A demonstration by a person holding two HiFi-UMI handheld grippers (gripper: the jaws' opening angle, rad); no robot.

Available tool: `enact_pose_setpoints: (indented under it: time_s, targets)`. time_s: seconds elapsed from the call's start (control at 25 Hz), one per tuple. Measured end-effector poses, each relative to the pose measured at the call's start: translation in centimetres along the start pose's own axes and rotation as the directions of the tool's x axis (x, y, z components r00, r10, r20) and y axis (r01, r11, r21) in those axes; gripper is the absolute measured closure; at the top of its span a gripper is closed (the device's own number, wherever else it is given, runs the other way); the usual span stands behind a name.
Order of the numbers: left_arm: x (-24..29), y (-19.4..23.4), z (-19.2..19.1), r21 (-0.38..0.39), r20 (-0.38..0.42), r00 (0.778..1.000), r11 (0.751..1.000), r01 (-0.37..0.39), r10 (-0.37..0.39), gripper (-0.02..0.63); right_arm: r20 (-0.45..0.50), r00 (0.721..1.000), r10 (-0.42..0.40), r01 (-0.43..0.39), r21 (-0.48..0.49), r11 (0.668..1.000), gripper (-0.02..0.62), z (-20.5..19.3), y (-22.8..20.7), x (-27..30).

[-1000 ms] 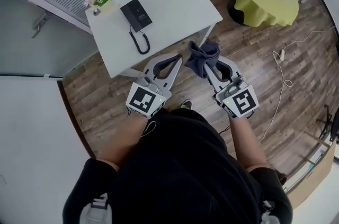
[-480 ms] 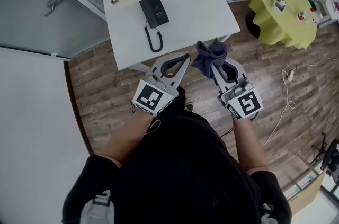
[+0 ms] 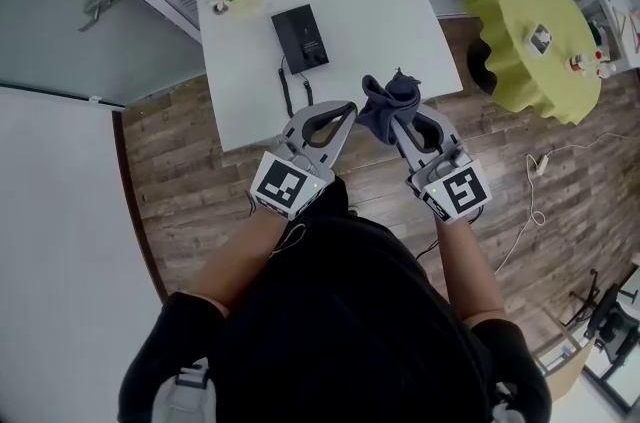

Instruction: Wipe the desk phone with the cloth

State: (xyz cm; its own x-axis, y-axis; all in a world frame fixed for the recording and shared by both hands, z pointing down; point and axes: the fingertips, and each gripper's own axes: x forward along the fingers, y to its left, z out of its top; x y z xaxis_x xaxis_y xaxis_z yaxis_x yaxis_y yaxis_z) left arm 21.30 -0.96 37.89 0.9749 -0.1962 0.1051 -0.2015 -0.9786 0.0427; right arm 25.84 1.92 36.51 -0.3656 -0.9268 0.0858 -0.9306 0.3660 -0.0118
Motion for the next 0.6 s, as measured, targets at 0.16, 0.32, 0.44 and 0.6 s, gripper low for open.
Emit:
enact_pose_setpoints:
  time_s: [0.16, 0.32, 0.44, 0.6]
  targets:
    - [0.6, 4.2, -0.5, -0.017, 0.006, 0.999, 0.999, -0.035, 0.035, 0.596, -0.019, 0.999, 0.034, -0.034, -0.004, 0.999, 0.526, -0.1, -1.2, 4.1]
    - [1.1, 8.2, -1.0, -0.022, -0.005, 0.998, 0.998, -0.064, 0.064, 0.597, -0.038, 0.998, 0.051, -0.052, -0.005, 0.999, 0.525, -0.4, -2.4, 7.9]
    - [1.2, 10.9, -1.3, -0.028, -0.011, 0.997, 0.996, -0.081, 0.081, 0.597, -0.049, 0.997, 0.058, -0.059, -0.002, 0.998, 0.525, -0.6, -3.2, 10.6]
    - [1.3, 13.5, -1.9, -0.029, -0.024, 0.996, 0.996, -0.083, 0.083, 0.597, -0.060, 0.996, 0.066, -0.067, -0.011, 0.998, 0.526, -0.9, -4.0, 13.7]
